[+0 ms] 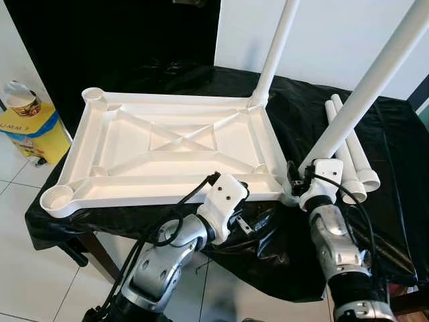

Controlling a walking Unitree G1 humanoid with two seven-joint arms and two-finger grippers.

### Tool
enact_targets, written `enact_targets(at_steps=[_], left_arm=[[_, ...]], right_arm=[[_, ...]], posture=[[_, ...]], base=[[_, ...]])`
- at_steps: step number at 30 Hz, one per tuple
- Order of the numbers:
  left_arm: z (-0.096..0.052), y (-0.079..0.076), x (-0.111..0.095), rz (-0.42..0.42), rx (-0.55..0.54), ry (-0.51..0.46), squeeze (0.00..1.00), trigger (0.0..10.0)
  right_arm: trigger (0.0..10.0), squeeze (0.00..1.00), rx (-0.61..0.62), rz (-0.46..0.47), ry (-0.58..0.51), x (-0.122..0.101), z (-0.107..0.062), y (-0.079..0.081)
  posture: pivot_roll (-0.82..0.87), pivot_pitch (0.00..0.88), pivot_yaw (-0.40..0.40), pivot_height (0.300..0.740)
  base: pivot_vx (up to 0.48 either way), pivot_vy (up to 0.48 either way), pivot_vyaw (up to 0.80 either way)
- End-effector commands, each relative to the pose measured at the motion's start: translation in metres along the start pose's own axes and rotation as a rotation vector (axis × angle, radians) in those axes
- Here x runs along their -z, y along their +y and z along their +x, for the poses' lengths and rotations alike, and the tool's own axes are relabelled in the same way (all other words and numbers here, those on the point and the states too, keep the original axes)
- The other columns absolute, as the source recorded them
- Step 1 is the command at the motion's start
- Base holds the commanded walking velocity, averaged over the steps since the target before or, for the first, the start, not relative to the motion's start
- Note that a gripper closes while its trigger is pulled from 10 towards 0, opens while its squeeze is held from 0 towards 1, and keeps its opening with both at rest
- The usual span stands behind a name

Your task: Building children table

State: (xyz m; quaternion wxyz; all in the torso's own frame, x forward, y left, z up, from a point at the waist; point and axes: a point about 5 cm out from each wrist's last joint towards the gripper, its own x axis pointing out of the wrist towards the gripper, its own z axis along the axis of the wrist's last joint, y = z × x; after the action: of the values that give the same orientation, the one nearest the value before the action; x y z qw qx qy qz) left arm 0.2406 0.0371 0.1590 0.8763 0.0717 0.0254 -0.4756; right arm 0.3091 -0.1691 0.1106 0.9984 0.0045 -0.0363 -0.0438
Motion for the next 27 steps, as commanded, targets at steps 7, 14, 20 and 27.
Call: enact_targets(at_steps=[7,14,20,27], left_arm=[[0.006,-0.003,0.0,-0.007,0.0,0.004,0.0,10.0],[0.004,0.0,-0.001,-0.005,-0.014,-0.003,0.0,10.0],[0.003,0.001,-0.001,-0.004,-0.013,-0.001,0.0,10.0],[0.001,0.001,0.0,-0.002,0.0,0.005,0.0,10.0]], right_arm=[[10.0,0.0,0.063,-0.005,0.099,0.021,-0.014,0.015],[10.0,0.0,0.061,-0.002,0.073,0.014,-0.013,0.013],[10.0,0.11,0.061,0.004,0.063,0.013,-0.015,0.014],[10.0,1.0,0.009,0.024,0.051,0.012,-0.012,0.004]], posture=[[0.13,0.022,-0.149,0.74],[0.12,0.032,-0.145,0.74],[0.11,0.04,-0.131,0.74],[0.11,0.045,-0.102,0.74]], base=[[0.0,0.0,0.0],[0.0,0.0,0.0],[0.0,0.0,0.0],[0.0,0.0,0.0]])
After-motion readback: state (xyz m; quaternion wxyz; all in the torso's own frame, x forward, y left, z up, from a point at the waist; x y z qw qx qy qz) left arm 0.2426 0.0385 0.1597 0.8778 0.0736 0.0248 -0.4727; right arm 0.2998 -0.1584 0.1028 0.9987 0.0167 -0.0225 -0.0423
